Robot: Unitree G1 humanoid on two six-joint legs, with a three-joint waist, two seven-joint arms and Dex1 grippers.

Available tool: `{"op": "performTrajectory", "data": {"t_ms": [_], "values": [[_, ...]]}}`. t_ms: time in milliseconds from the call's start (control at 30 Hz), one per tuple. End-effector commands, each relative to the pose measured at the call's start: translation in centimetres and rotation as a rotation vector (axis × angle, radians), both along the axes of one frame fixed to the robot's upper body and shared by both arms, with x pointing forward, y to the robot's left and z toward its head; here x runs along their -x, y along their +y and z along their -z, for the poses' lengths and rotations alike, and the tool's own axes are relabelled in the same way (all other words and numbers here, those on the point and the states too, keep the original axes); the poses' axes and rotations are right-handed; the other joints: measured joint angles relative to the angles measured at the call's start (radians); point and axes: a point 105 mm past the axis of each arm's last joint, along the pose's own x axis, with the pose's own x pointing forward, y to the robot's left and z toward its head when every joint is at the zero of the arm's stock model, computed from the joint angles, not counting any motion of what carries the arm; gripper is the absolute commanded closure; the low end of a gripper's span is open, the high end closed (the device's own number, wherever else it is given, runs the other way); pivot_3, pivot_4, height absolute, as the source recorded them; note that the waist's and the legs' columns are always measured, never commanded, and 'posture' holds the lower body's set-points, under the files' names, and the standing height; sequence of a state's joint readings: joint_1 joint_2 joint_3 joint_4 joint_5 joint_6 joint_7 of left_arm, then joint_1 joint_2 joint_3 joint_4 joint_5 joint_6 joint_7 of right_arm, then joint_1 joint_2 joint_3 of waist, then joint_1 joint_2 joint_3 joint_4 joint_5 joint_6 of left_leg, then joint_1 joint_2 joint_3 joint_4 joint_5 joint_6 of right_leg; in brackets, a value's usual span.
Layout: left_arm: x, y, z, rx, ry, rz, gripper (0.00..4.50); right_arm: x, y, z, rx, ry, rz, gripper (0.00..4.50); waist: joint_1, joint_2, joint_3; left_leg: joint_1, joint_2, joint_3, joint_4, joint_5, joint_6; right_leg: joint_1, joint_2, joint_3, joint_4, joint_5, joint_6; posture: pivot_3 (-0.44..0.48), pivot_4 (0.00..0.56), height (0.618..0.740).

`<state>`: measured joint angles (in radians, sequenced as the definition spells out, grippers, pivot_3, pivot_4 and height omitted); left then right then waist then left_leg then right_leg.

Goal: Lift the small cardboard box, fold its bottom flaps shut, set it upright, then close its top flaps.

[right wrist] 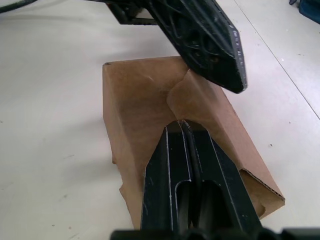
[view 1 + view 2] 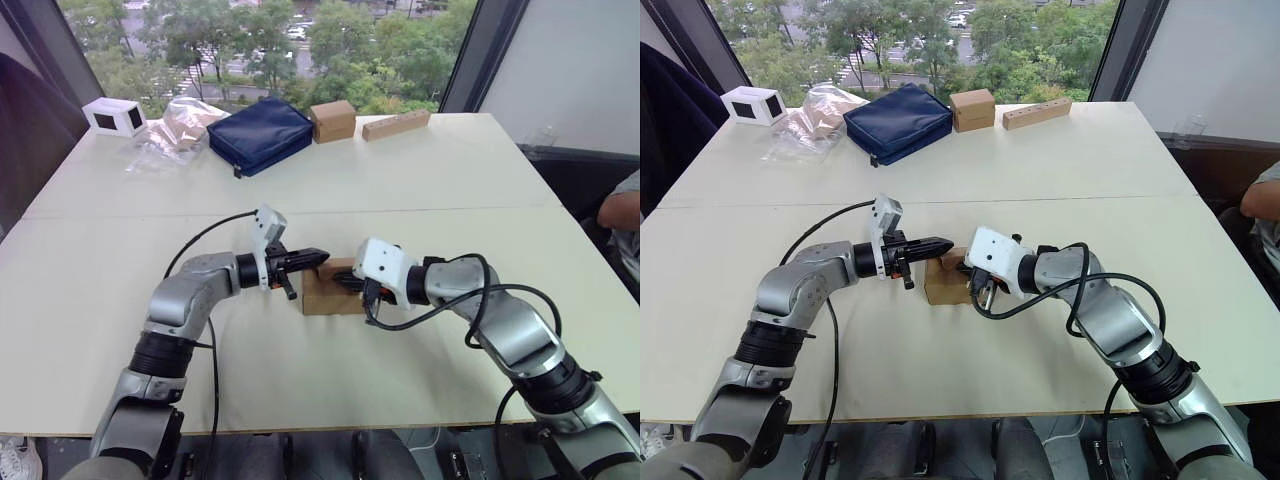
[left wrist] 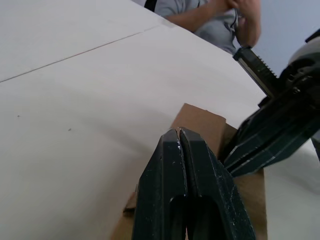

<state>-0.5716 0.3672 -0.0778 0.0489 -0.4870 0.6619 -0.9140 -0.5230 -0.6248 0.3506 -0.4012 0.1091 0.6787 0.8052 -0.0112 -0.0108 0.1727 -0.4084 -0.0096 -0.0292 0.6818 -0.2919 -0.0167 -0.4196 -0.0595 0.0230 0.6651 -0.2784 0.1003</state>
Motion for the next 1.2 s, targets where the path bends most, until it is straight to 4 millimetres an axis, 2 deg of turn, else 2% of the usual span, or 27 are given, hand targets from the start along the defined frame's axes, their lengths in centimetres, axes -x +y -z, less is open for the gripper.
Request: {"op": "performTrajectory", "data": {"t_ms": [33,267,433,733,933,1000,1200], "values": [[0.4,-0.4,-0.9,0.004,-0.039,0.026,4.48,-0.3,0.3,-1.0,-0.008,-0.05,-0.002,4.5,0.0,0.0,0.0,0.0,0.0,0.0,0.0,0.0,0.0,0.0,0.0,0.0,0.0,0.0,0.0,0.0,0.15,0.74],[0.3,-0.2,-1.0,0.0,-0.048,0.022,4.48,-0.2,0.4,-1.0,-0.021,-0.041,0.001,4.5,0.0,0.0,0.0,0.0,0.0,0.0,0.0,0.0,0.0,0.0,0.0,0.0,0.0,0.0,0.0,0.0,0.15,0.74],[0.4,-0.2,-0.2,-0.068,-0.075,0.031,4.48,1.2,0.5,-1.2,-0.06,0.027,-0.052,4.5,0.0,0.0,0.0,0.0,0.0,0.0,0.0,0.0,0.0,0.0,0.0,0.0,0.0,0.0,0.0,0.0,0.15,0.74],[0.3,-0.2,0.8,-0.171,-0.163,0.041,4.48,1.3,-1.2,-2.3,-0.113,0.053,-0.011,4.5,0.001,0.0,0.0,0.0,0.0,0.0,0.0,0.0,0.0,0.0,0.0,0.0,0.0,0.0,0.0,0.0,0.15,0.74],[0.2,0.4,-1.0,-0.133,-0.196,0.014,4.48,0.1,-2.5,-3.3,-0.165,0.025,0.059,4.5,0.0,0.0,0.0,0.0,0.0,0.0,0.0,0.0,0.0,0.0,0.0,0.0,0.0,0.0,0.0,0.0,0.15,0.74],[0.3,0.8,-1.8,-0.177,-0.25,0.023,4.48,-0.4,-2.8,-3.6,-0.173,0.012,0.075,4.5,0.0,0.0,0.0,0.0,0.0,0.0,0.0,0.0,0.0,0.0,0.0,0.0,0.0,0.0,0.0,0.0,0.15,0.74],[1.0,0.9,-4.2,-0.185,-0.315,0.04,4.48,-1.0,-2.5,-3.7,-0.203,0.006,0.071,4.5,-0.001,0.0,0.0,0.0,0.0,0.0,0.0,0.0,0.0,0.0,0.001,0.0,0.0,0.0,0.0,0.0,0.15,0.74]]}}
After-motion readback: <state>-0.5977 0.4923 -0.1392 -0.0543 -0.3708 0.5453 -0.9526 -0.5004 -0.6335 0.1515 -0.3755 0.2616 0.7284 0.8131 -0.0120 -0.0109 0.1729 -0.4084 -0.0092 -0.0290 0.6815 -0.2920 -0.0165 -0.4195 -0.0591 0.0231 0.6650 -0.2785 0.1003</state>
